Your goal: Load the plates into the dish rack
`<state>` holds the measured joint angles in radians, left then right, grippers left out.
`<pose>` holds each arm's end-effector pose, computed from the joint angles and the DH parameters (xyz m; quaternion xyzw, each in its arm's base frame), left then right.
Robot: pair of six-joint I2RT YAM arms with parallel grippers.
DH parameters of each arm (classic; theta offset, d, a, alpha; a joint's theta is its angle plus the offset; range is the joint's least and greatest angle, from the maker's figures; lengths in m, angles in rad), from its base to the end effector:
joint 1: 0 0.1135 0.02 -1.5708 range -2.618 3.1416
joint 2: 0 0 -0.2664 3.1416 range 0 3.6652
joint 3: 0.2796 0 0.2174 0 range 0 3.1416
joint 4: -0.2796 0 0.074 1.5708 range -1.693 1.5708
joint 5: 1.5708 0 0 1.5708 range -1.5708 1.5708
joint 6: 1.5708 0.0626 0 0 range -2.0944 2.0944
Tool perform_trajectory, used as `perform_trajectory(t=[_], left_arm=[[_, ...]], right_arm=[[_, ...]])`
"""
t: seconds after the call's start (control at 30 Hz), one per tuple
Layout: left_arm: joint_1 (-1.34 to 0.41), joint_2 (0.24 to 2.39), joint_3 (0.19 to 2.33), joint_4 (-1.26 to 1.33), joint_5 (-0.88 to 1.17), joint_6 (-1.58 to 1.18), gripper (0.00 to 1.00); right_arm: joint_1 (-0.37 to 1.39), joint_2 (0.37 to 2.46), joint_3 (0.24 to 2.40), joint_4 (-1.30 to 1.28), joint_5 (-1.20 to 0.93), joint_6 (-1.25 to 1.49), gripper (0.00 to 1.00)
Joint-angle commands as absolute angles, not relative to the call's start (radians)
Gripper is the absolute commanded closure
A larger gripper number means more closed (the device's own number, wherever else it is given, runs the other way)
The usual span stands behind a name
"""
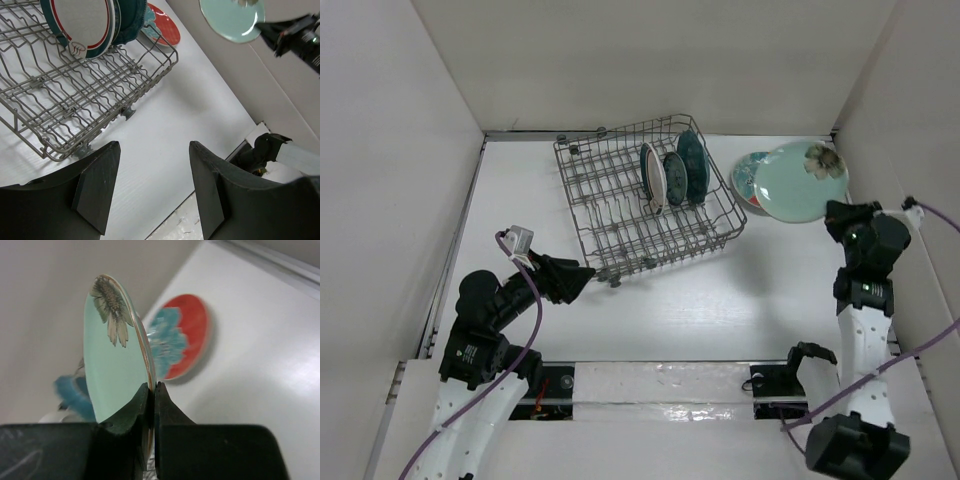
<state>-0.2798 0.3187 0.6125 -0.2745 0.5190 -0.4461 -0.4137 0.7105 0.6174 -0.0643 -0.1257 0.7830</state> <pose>0.0664 -0.0514 0.3174 0.1263 0.6897 -0.4129 0.5813 0.1553 -0.0596 0.3062 0.3938 0.6501 0.1659 0.6283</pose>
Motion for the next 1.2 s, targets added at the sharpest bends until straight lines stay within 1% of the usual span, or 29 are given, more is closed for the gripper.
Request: perform_trajectory(t=[0.0,0.03,0.07,0.1,0.13,0.17,0.2,0.23,0.27,0.3,0.33,0.37,0.4,0.47,0.5,0.53,0.63,0.67,0.77,0.83,0.87,1.17], left_arm=[[-0.284,0.330,0.641,-0.236,0.529,-0.440,0.46],[-0.284,0.327,0.641,-0.236,0.529,-0.440,0.46],[-0.284,0.325,0.641,-0.235,0.529,-0.442,0.46],[-0.284,0.325,0.641,-0.236,0.529,-0.440,0.46],[-0.284,0.322,0.641,-0.235,0.529,-0.440,0.46],[-0.284,0.322,0.641,-0.235,0.529,-0.439,0.46],[-0.284,0.321,0.641,-0.235,0.529,-0.439,0.46],[-0.275,0.319,0.641,-0.236,0.529,-0.440,0.46],[-0.275,0.318,0.641,-0.238,0.529,-0.442,0.46],[-0.275,0.318,0.641,-0.238,0.529,-0.440,0.46],[-0.275,0.314,0.641,-0.238,0.529,-0.440,0.46],[-0.275,0.314,0.641,-0.238,0.529,-0.439,0.46],[-0.275,0.314,0.641,-0.236,0.529,-0.440,0.46],[-0.275,0.313,0.641,-0.238,0.529,-0.440,0.46],[-0.275,0.311,0.641,-0.239,0.529,-0.442,0.46],[-0.275,0.310,0.641,-0.238,0.529,-0.440,0.46],[-0.275,0.305,0.643,-0.239,0.529,-0.440,0.46],[-0.275,0.304,0.643,-0.239,0.529,-0.442,0.46],[-0.275,0.304,0.641,-0.239,0.529,-0.442,0.47],[-0.275,0.304,0.641,-0.238,0.529,-0.442,0.47],[-0.275,0.304,0.640,-0.238,0.529,-0.442,0.47],[-0.275,0.302,0.640,-0.238,0.529,-0.442,0.47]], right_arm=[[-0.185,0.765,0.836,0.068,-0.097,0.718,1.00],[-0.110,0.793,0.882,0.063,-0.063,0.691,1.00],[0.046,0.822,0.981,0.042,0.042,0.628,1.00],[0.127,0.856,1.030,0.031,0.095,0.589,1.00],[0.205,0.939,1.087,0.011,0.144,0.553,1.00],[0.280,0.986,1.205,-0.044,0.203,0.479,1.00],[0.419,1.033,1.257,-0.060,0.316,0.439,1.00],[0.478,1.082,1.313,-0.078,0.372,0.407,1.00],[0.527,1.185,1.368,-0.116,0.427,0.350,1.00],[0.567,1.237,1.478,-0.136,0.504,0.322,1.00],[0.625,1.290,1.533,-0.155,0.532,0.301,1.00],[0.646,1.393,1.589,-0.197,0.557,0.266,1.00],[0.664,1.441,1.691,-0.218,0.596,0.250,1.00],[0.701,1.527,1.781,-0.253,0.632,0.206,1.00],[0.713,1.611,1.827,-0.273,0.670,0.190,1.00],[0.724,1.652,1.918,-0.290,0.692,0.175,1.00],[0.762,1.804,2.050,-0.354,0.779,0.101,1.00],[0.771,1.839,2.130,-0.380,0.801,0.065,1.00],[0.784,1.966,2.248,-0.423,0.876,0.012,1.00],[0.793,2.026,2.278,-0.437,0.899,0.008,1.00],[0.793,2.039,2.279,-0.427,0.902,-0.024,1.00],[0.811,2.132,2.246,-0.419,0.916,-0.017,1.00]])
